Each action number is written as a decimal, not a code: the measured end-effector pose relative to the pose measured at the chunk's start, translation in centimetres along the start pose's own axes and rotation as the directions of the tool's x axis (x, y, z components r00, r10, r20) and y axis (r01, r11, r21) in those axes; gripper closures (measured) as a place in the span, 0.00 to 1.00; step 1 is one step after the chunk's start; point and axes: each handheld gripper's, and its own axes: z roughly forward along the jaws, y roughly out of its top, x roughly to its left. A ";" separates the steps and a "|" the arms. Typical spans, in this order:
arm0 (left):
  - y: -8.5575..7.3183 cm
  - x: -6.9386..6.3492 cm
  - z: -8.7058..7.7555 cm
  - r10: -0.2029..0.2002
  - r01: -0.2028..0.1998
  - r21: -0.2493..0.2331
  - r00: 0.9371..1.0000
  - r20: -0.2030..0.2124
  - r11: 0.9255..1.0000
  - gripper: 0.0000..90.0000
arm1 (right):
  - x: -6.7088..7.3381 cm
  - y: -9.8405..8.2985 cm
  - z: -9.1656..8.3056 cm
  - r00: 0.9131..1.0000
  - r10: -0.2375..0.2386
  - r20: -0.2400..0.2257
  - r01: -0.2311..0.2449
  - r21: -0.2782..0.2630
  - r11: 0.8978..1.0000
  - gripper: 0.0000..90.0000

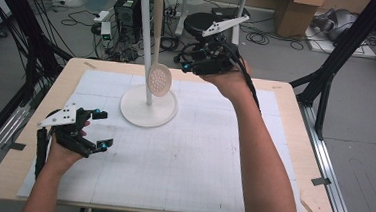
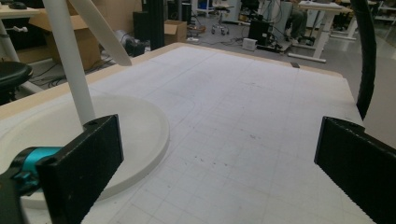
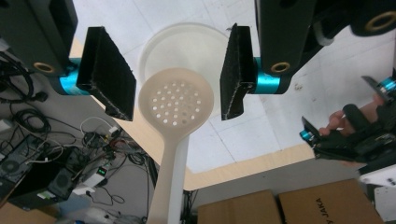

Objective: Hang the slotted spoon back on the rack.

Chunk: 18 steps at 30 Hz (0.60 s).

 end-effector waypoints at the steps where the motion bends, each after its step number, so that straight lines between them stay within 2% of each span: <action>1: 0.0 0.0 0.0 -0.003 0.003 -0.001 1.000 -0.001 1.000 0.02 | 0.1 -0.2 -0.2 1.000 -0.004 -0.002 0.004 -0.009 1.000 0.49; 14: -0.1 0.0 0.2 -0.006 0.006 0.012 1.000 0.005 1.000 0.02 | 1.6 -4.1 -3.1 1.000 -0.013 -0.017 0.011 -0.114 0.993 0.40; 18: -0.1 0.0 0.3 -0.005 0.005 0.015 1.000 0.007 1.000 0.02 | 1.7 -5.5 -3.6 1.000 -0.006 -0.019 0.004 -0.117 0.993 0.38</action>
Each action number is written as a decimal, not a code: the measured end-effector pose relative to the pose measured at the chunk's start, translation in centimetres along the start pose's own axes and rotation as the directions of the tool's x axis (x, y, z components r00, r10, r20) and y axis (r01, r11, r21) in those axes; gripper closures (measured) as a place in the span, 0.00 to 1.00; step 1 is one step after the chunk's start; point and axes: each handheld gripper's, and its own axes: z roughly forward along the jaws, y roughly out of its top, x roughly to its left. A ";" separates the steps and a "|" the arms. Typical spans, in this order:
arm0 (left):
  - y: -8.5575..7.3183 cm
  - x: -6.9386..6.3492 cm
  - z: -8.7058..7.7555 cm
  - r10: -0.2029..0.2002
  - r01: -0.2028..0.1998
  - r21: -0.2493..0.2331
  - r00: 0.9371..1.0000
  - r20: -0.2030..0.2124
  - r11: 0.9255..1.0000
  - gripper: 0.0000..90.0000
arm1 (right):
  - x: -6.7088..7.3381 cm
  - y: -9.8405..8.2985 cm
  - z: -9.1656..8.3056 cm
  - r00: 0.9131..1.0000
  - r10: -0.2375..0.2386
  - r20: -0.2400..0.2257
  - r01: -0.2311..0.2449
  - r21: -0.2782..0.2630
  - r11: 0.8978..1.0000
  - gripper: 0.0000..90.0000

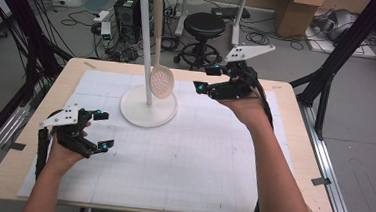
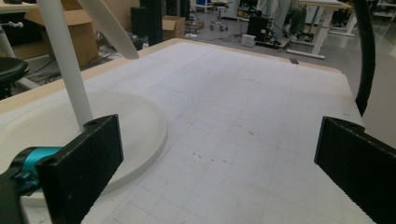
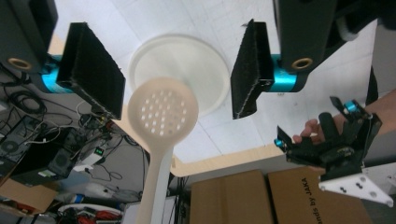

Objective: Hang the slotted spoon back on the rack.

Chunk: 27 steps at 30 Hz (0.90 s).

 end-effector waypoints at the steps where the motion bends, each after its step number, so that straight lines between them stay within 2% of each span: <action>1: 0.0 0.0 0.0 0.001 -0.001 0.000 1.000 0.001 1.000 0.02 | 0.0 -0.2 -0.1 1.000 0.003 -0.002 -0.003 -0.004 1.000 0.38; 7: 0.0 0.0 -0.1 -0.001 0.001 -0.004 1.000 0.003 1.000 0.02 | 0.5 -2.0 -0.8 1.000 0.020 -0.004 -0.020 -0.015 1.000 0.35; 10: 0.0 0.0 0.0 -0.003 0.003 -0.003 1.000 0.004 1.000 0.02 | 0.7 -2.8 -1.1 1.000 0.020 -0.002 -0.020 -0.009 1.000 0.33; 18: 0.0 0.0 0.0 0.000 0.000 -0.001 1.000 0.006 1.000 0.02 | 1.7 -4.8 -2.0 1.000 0.020 -0.001 -0.020 -0.035 0.999 0.30; 24: -0.1 0.0 0.1 -0.001 0.001 0.008 1.000 0.010 1.000 0.02 | 2.3 -7.3 -2.2 1.000 0.025 0.016 -0.025 -0.019 1.000 0.27; 27: -0.2 0.0 0.2 -0.006 0.006 0.015 1.000 0.012 1.000 0.02 | 2.4 -8.8 -2.4 0.999 0.046 0.020 -0.046 -0.025 0.999 0.27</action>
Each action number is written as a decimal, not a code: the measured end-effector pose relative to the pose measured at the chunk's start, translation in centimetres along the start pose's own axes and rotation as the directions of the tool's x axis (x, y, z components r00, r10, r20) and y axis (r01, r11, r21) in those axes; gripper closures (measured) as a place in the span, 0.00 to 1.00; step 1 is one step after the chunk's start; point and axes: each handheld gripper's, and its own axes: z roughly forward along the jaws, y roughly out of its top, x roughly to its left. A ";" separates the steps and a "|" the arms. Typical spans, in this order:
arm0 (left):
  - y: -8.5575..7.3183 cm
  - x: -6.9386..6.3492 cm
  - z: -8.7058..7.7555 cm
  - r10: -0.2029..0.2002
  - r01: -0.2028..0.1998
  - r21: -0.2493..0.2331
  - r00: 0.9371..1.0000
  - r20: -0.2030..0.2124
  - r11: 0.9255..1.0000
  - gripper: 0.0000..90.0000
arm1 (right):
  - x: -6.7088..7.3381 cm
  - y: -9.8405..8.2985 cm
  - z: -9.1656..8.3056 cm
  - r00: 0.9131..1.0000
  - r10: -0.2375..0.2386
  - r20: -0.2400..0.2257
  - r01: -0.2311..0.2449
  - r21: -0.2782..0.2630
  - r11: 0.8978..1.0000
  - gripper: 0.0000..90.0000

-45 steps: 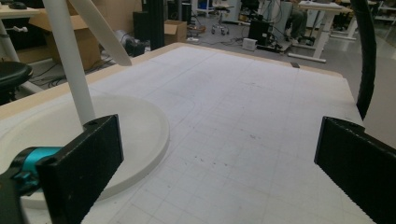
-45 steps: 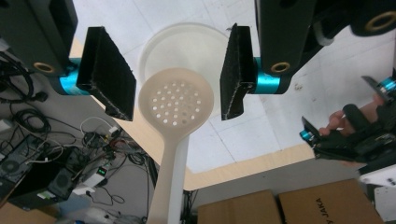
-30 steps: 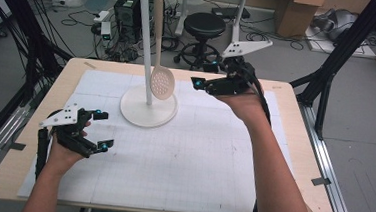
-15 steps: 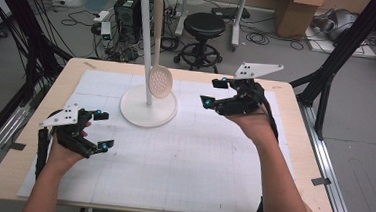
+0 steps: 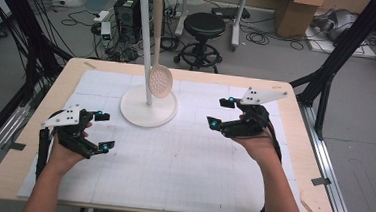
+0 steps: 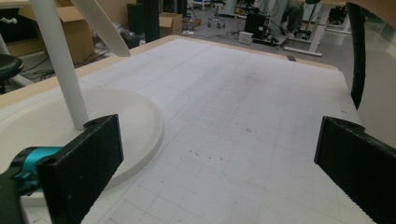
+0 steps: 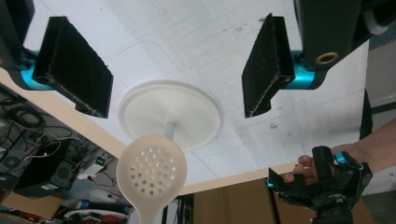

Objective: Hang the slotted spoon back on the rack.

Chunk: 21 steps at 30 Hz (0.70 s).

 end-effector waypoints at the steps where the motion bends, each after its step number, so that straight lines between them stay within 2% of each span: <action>1: 0.0 0.0 0.0 0.000 0.000 0.005 1.000 0.002 1.000 0.02 | 0.0 -0.4 -0.1 1.000 0.009 0.004 -0.009 -0.003 1.000 0.26; 10: -0.1 0.0 0.1 -0.001 0.001 0.004 1.000 0.003 1.000 0.02 | 0.2 -4.0 -0.9 0.998 0.059 0.028 -0.058 -0.028 0.998 0.23; 15: -0.2 0.0 0.2 -0.003 0.003 0.012 1.000 0.006 1.000 0.02 | 0.4 -6.3 -1.3 0.995 0.100 0.027 -0.098 -0.071 0.993 0.22; 21: -0.2 0.0 0.2 -0.004 0.004 0.011 1.000 0.007 1.000 0.02 | 0.6 -8.5 -0.7 0.993 0.118 0.023 -0.117 -0.032 0.993 0.20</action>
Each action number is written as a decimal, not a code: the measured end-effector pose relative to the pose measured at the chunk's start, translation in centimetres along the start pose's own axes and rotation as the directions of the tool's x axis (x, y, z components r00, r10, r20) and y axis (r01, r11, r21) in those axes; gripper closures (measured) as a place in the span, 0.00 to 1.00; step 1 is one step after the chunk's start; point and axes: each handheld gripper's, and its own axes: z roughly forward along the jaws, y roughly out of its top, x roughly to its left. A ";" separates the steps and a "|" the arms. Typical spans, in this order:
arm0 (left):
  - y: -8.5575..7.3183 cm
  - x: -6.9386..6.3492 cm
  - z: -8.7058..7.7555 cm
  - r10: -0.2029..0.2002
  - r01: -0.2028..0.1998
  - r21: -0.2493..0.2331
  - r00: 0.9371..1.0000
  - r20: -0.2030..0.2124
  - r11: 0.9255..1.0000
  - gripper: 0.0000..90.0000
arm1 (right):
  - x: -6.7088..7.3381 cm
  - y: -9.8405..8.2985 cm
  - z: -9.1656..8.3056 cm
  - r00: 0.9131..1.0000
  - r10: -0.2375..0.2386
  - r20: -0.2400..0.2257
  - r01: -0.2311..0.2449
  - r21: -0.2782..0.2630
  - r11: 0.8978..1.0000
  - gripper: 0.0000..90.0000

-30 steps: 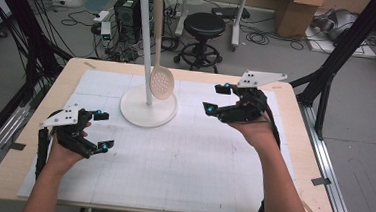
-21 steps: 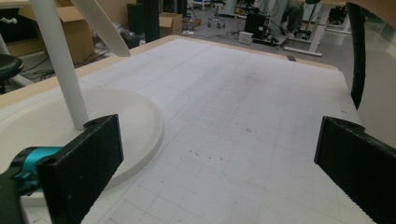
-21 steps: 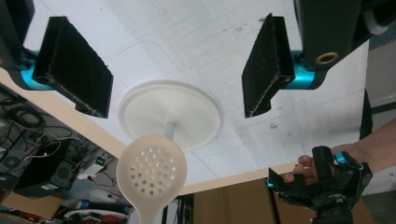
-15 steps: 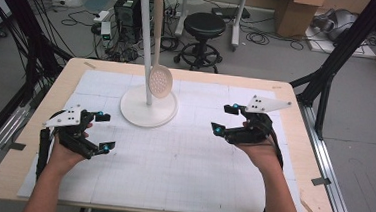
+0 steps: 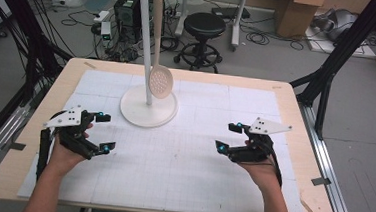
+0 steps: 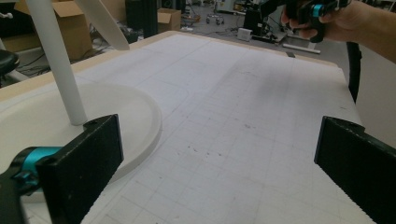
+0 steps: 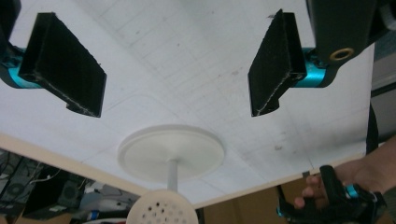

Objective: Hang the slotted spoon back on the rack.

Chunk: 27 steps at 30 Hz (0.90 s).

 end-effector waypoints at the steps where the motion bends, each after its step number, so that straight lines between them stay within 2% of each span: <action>1: 0.0 0.0 0.0 -0.002 0.002 -0.002 1.000 0.000 1.000 0.02 | 0.0 -0.2 0.1 1.000 -0.003 0.003 0.003 0.003 1.000 0.20; 7: -0.1 0.1 0.2 -0.002 0.002 0.002 1.000 0.005 1.000 0.02 | -0.2 -1.0 0.7 1.000 0.006 -0.014 -0.006 0.009 1.000 0.17; 12: -0.2 0.1 0.5 -0.001 0.001 0.016 1.000 0.010 1.000 0.02 | -0.3 -1.4 1.6 1.000 0.005 -0.024 -0.004 0.047 0.999 0.14; 15: -0.2 0.0 0.4 -0.004 0.004 0.009 1.000 0.010 1.000 0.02 | -0.3 -1.5 1.5 0.999 0.011 -0.031 -0.010 0.040 0.999 0.13; 23: -0.2 0.0 0.4 -0.002 0.002 0.006 1.000 0.015 1.000 0.02 | -1.2 -2.6 1.3 0.999 0.037 -0.003 -0.037 0.046 0.998 0.12; 27: -0.2 -0.1 0.4 0.000 0.000 0.011 1.000 0.015 1.000 0.02 | -1.2 -2.8 1.1 0.999 0.040 -0.001 -0.040 0.048 0.998 0.12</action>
